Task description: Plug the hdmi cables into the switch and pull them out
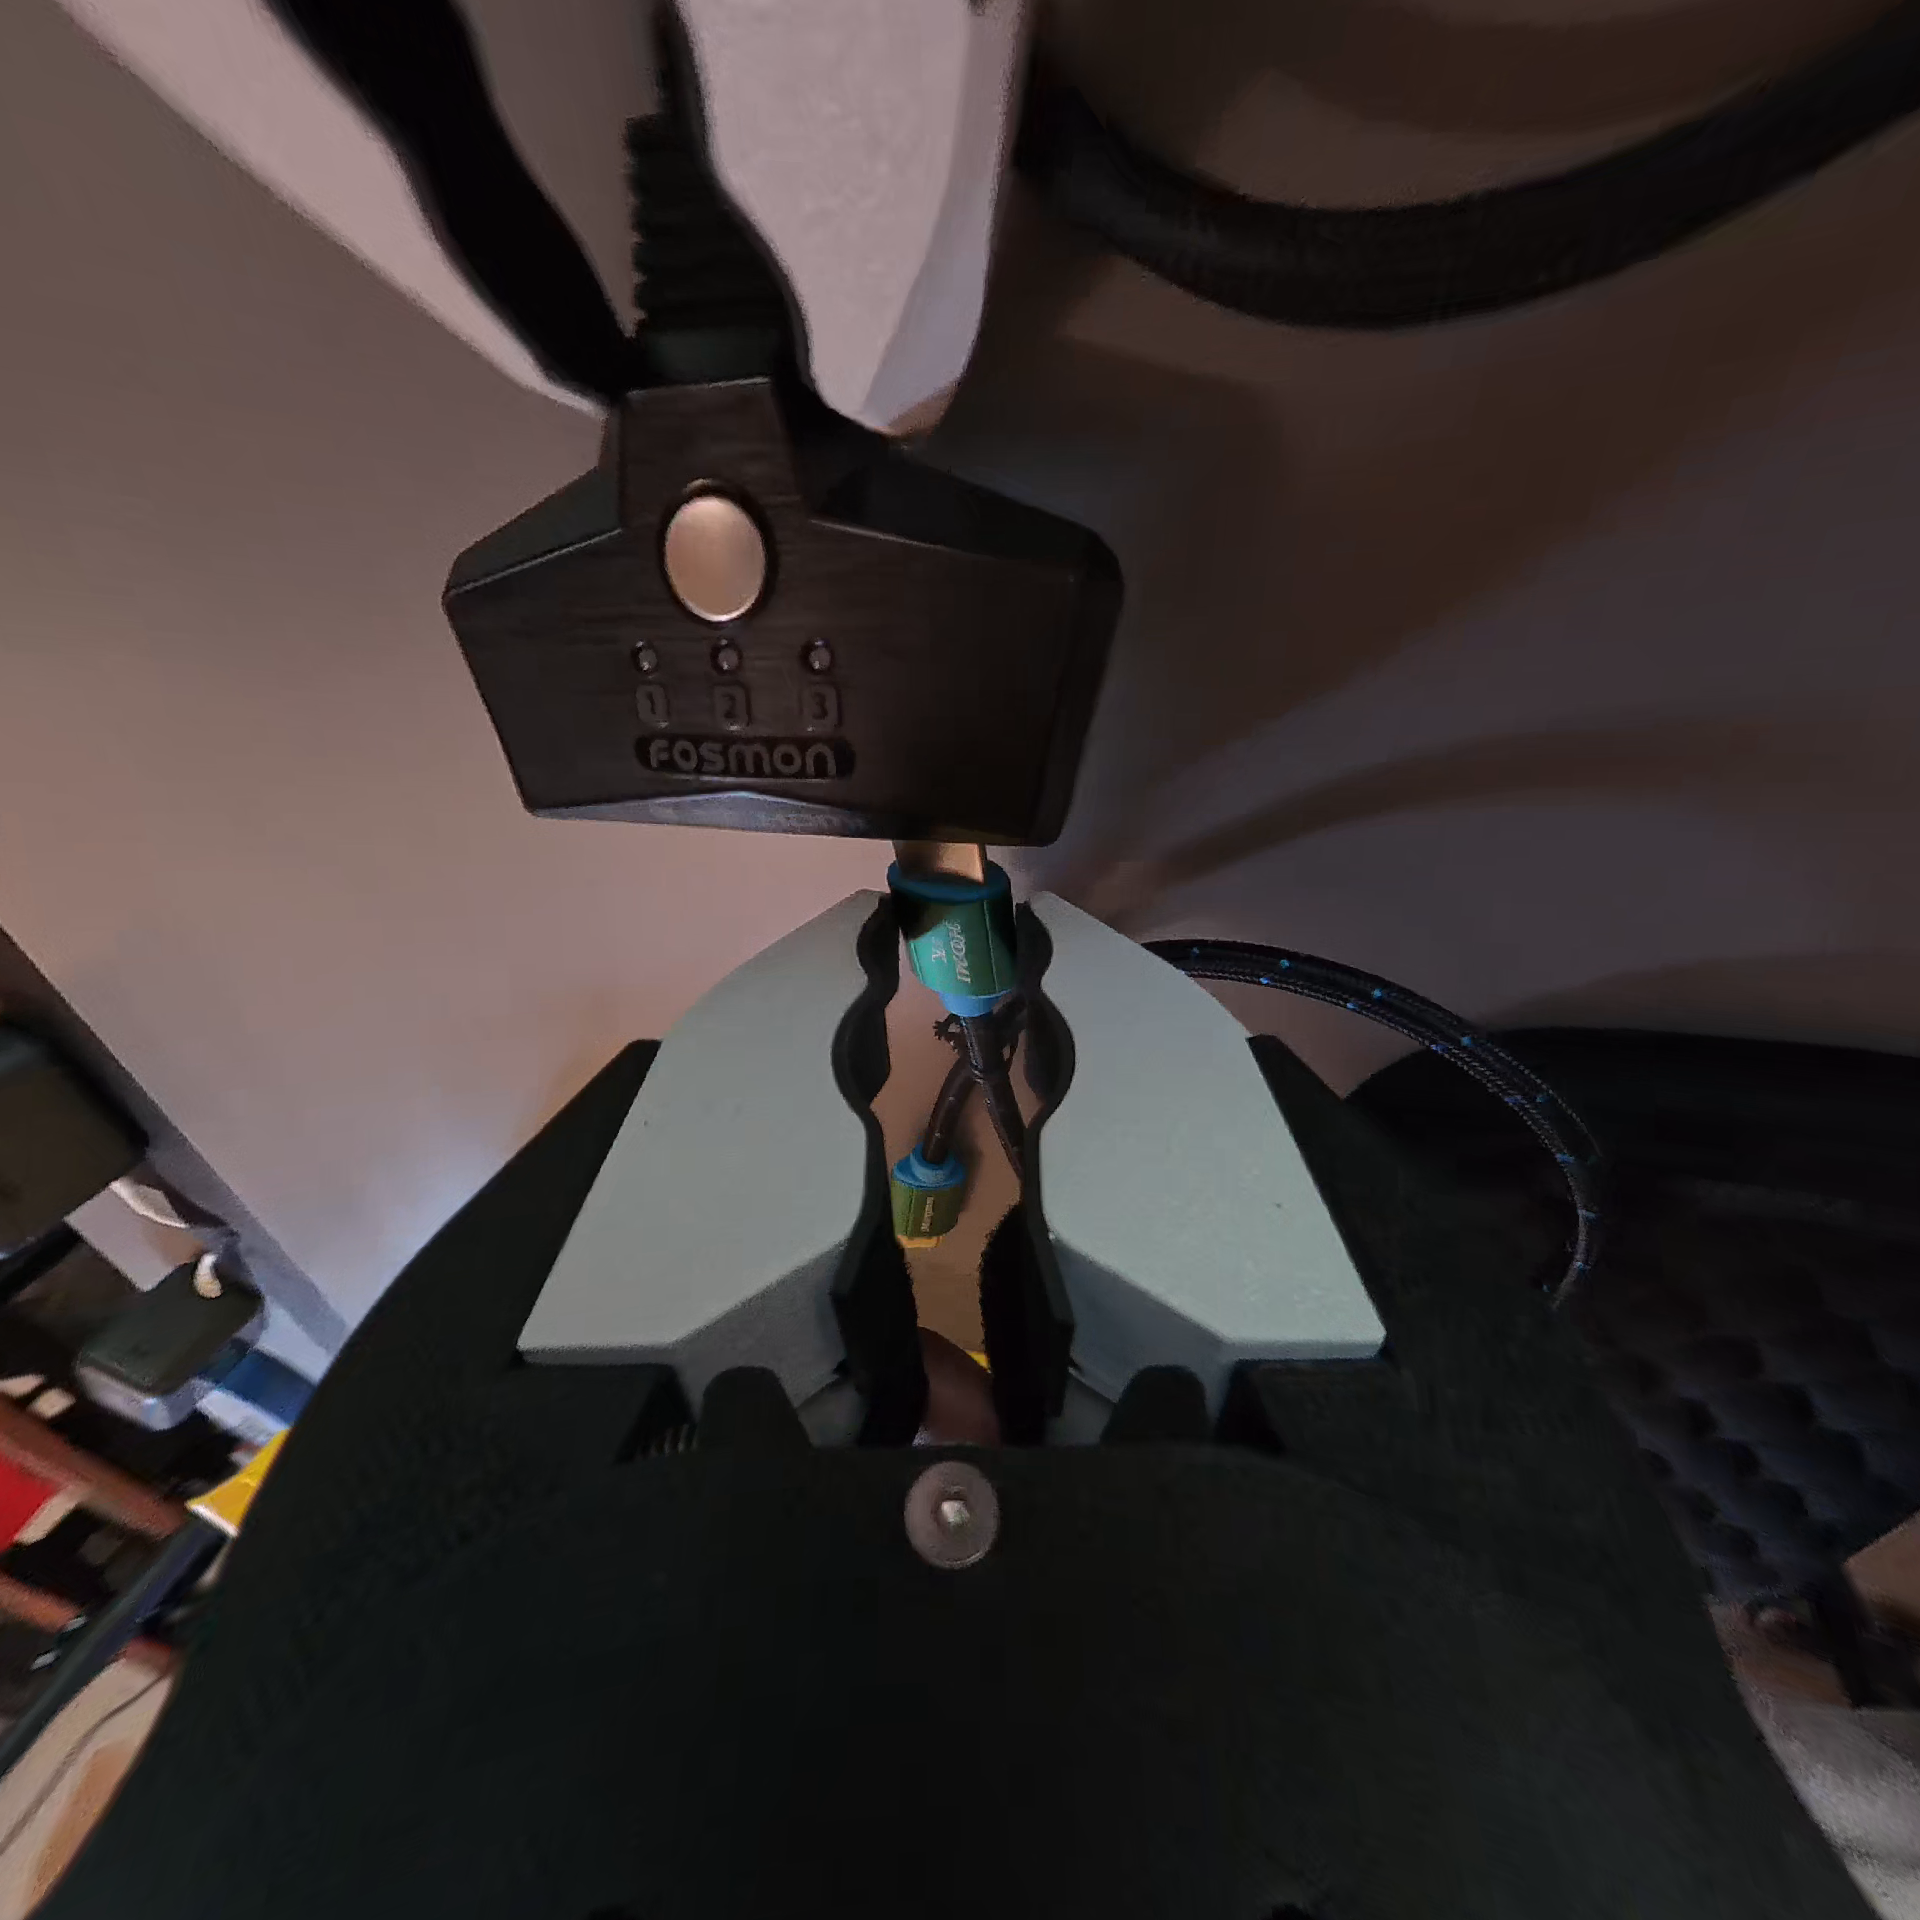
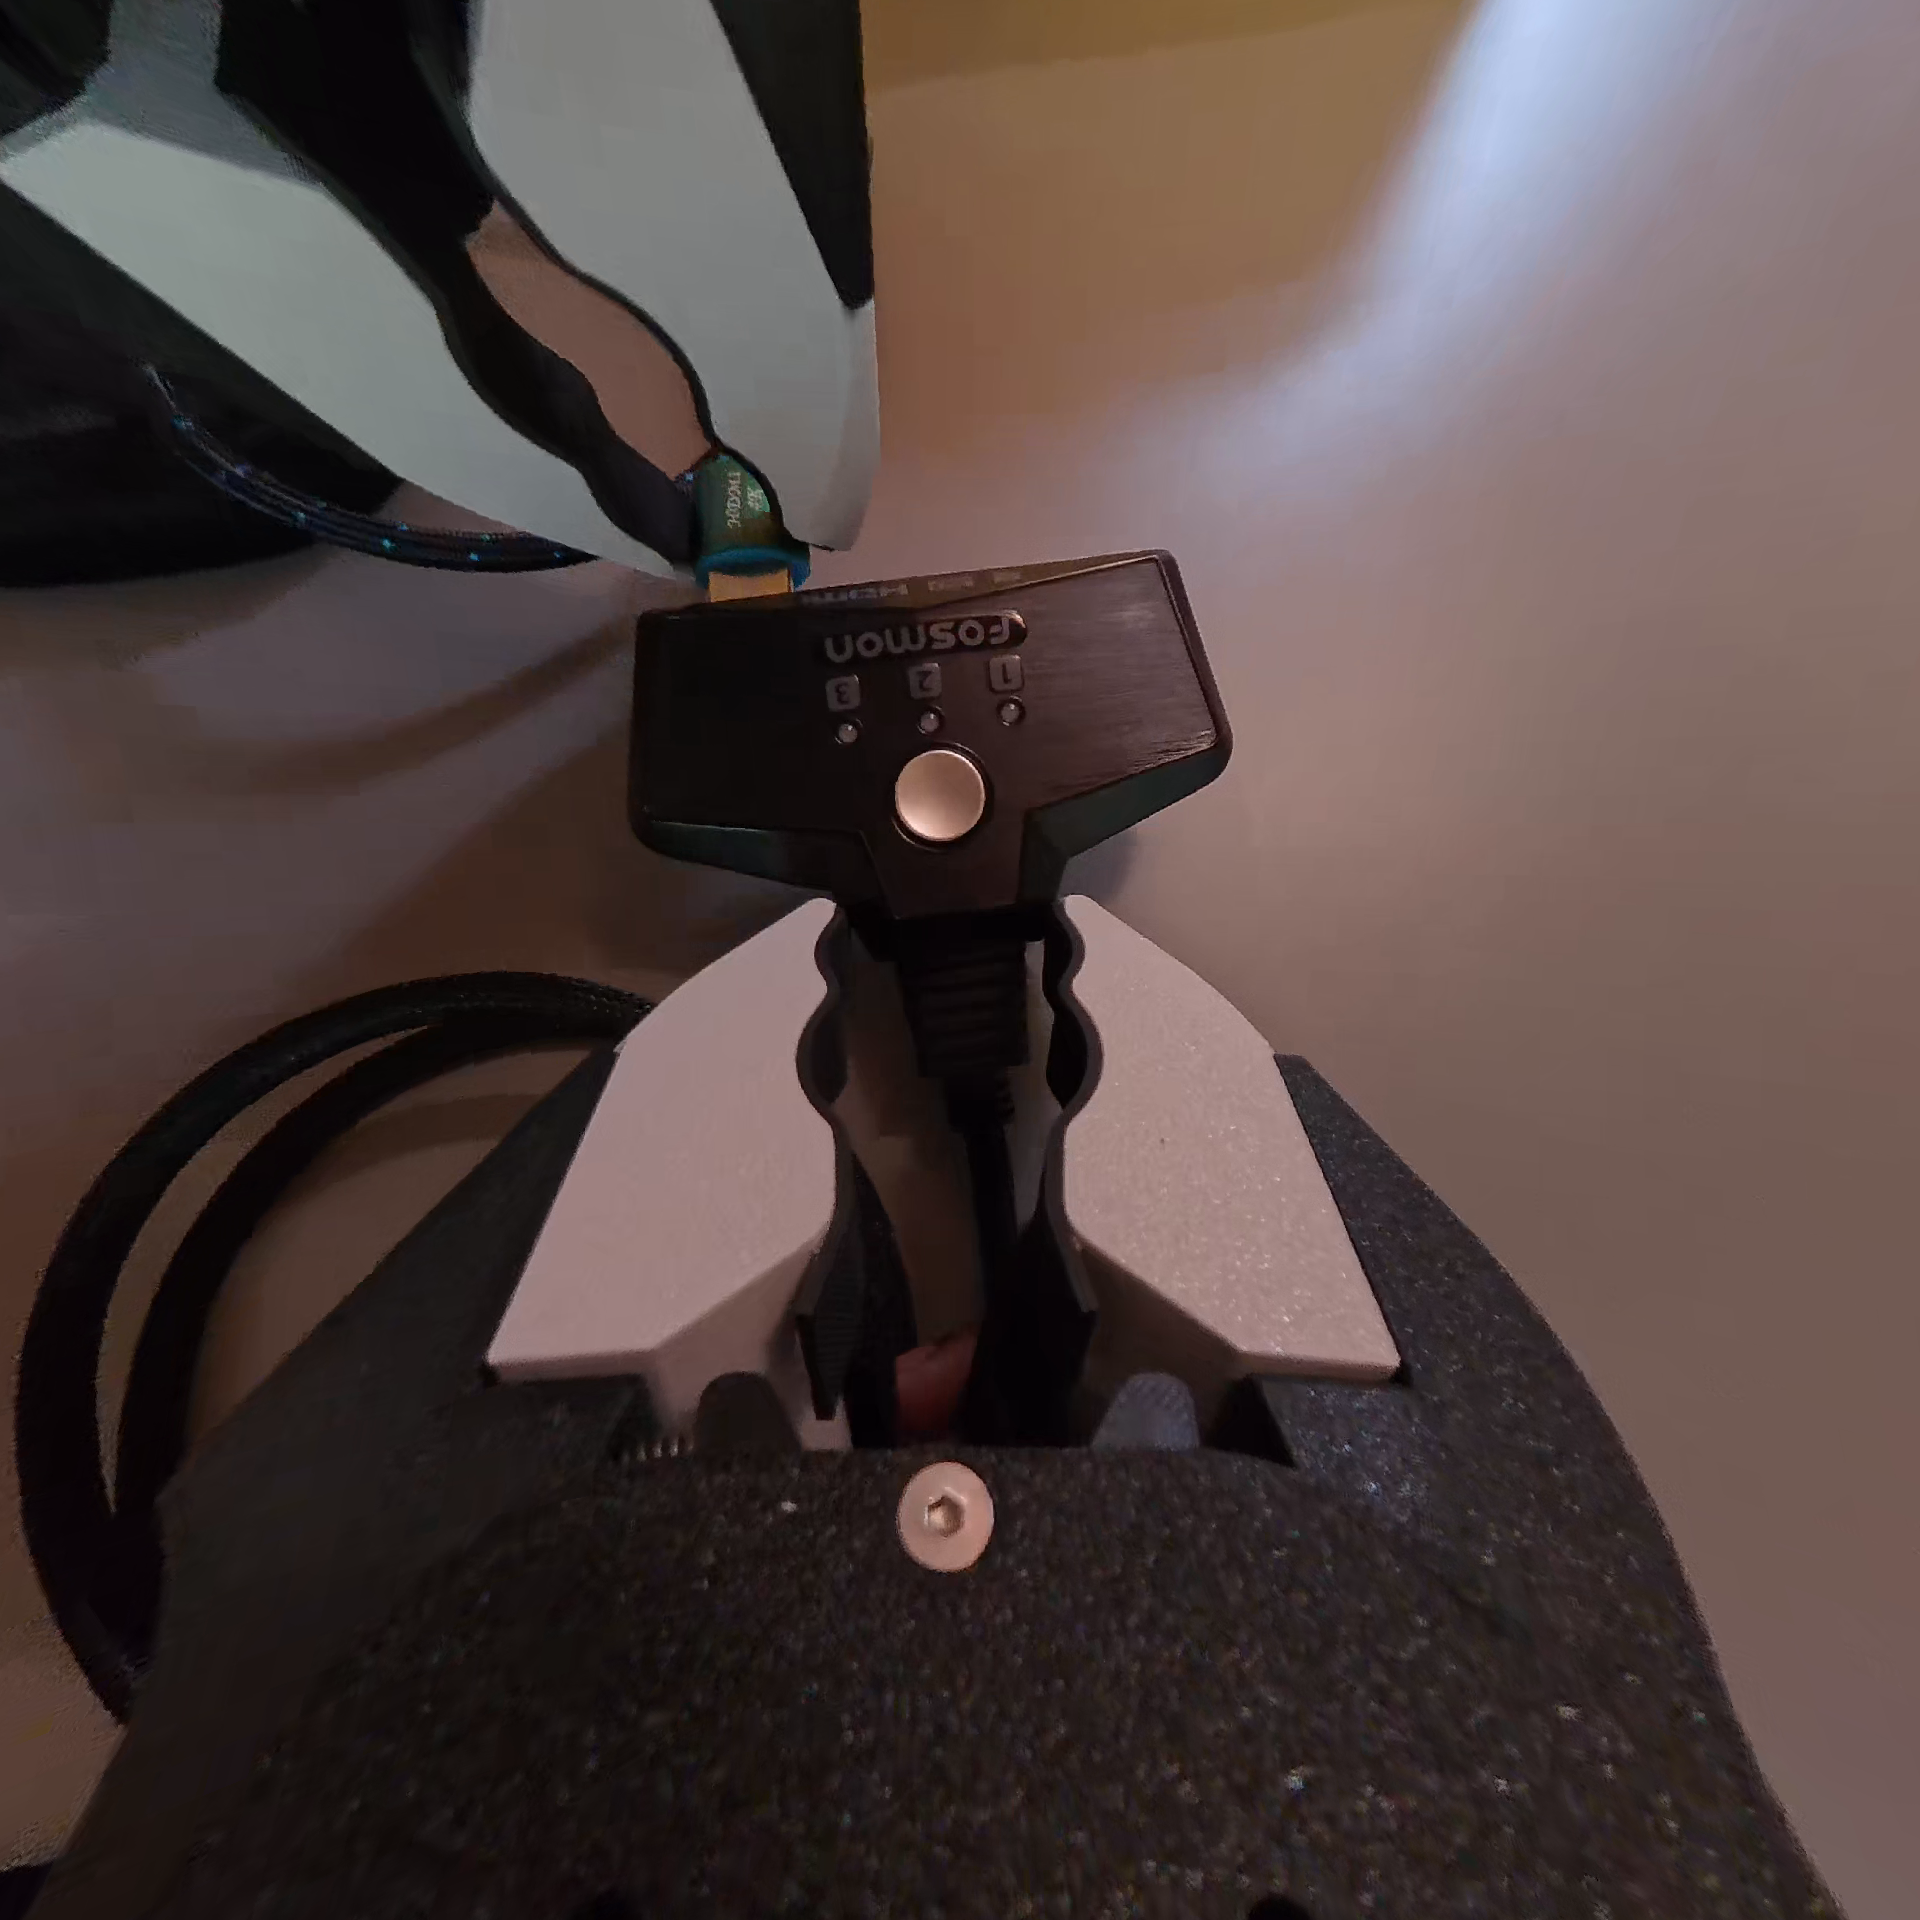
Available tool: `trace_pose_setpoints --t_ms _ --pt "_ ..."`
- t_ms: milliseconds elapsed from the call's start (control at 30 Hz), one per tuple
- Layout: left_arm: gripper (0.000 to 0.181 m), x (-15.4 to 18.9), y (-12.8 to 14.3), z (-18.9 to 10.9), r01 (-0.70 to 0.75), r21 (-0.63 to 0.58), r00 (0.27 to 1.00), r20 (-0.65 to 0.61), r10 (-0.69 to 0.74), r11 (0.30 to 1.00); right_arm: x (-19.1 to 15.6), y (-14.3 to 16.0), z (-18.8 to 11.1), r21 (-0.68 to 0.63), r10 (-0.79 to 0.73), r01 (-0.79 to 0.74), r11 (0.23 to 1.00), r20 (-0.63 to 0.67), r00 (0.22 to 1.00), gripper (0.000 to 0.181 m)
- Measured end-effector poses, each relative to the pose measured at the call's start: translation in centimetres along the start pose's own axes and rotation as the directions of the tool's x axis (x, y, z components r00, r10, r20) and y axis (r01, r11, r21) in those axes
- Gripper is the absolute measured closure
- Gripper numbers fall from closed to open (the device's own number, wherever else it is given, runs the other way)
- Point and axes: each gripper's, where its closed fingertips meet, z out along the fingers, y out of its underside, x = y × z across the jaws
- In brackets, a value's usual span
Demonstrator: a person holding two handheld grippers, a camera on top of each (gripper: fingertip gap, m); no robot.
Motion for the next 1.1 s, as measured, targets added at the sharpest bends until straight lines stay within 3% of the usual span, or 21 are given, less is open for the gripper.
trace_pose_setpoints --t_ms 67,200,267,333,400,467,533,600,667,733,800,833,933,1033,1100 --pt "0.16 0.4 -0.1 0.6 -0.009 -0.009 1.0 -0.024 0.009 1.0 -0.1 0.5 0.3 -0.034 -0.007 0.007 0.999 0.005 1.0 0.145" --pt "0.15 -0.2 -0.6 0.7 0.157 0.154 0.987 -0.059 -0.149 0.976 -0.2 1.0 0.4 -0.047 -0.033 0.032 0.998 -0.004 0.999 0.145" --pt "0.133 -1.0 0.0 -0.1 0.258 0.246 0.965 -0.025 -0.26 0.934 -0.3 1.0 0.3 -0.036 -0.075 0.075 0.997 -0.014 0.997 0.144" --pt "0.131 -1.7 0.9 -1.6 0.332 0.38 0.927 0.035 -0.372 0.863 -0.9 1.0 0.0 -0.01 -0.097 0.097 0.995 0.023 0.995 0.143" --pt "0.131 -2.4 2.1 -3.9 0.381 0.537 0.858 0.099 -0.505 0.753 -1.0 0.5 -1.0 0.045 -0.1 0.099 0.994 0.027 0.995 0.123" --pt "0.131 -2.5 3.1 -7.0 0.389 0.727 0.764 0.089 -0.639 0.566 -0.8 -0.5 -2.2 0.098 -0.108 0.107 0.989 0.004 0.994 0.116" --pt "0.131 -1.7 3.6 -10.4 0.373 0.882 0.681 -0.051 -0.731 0.287 -2.1 -2.5 -2.7 0.158 -0.147 0.143 0.977 0.014 0.989 0.113" --pt "0.131 -0.6 4.3 -13.2 0.359 0.933 0.635 -0.232 -0.737 0.016 -3.6 -4.6 -2.1 0.176 -0.198 0.191 0.966 0.022 0.98 0.121" --pt "0.13 0.8 4.5 -14.8 0.325 0.937 0.644 -0.317 -0.696 -0.126 -4.7 -5.4 -0.2 0.094 -0.227 0.222 0.97 0.048 0.973 0.136" --pt "0.128 1.8 4.2 -15.9 0.265 0.95 0.679 -0.306 -0.667 -0.167 -5.6 -5.6 2.1 0.011 -0.25 0.25 0.968 0.092 0.964 0.14" --pt "0.125 2.8 3.3 -16.9 0.217 0.965 0.74 -0.262 -0.62 -0.148 -5.4 -5.7 4.3 -0.048 -0.271 0.276 0.96 0.087 0.959 0.142" --pt "0.122 3.3 3.0 -17.7 0.186 0.97 0.765 -0.245 -0.596 -0.16 -5.2 -5.2 5.2 -0.095 -0.282 0.29 0.952 0.092 0.955 0.157" --pt "0.122 4.9 2.8 -21.3 0.039 0.967 0.822 -0.174 -0.541 -0.252 -5.0 -6.0 5.0 -0.047 -0.275 0.28 0.959 0.091 0.957 0.159" --pt "0.122 5.3 4.5 -23.8 -0.1 0.941 0.795 -0.119 -0.595 -0.323 -4.1 -9.5 1.0 0.247 -0.17 0.141 0.959 0.099 0.98 0.16" --pt "0.122 5.6 6.5 -25.4 -0.233 0.881 0.744 -0.112 -0.659 -0.412 -3.1 -12.6 -3.9 0.53 -0.114 0.024 0.848 0.138 0.984 0.181"
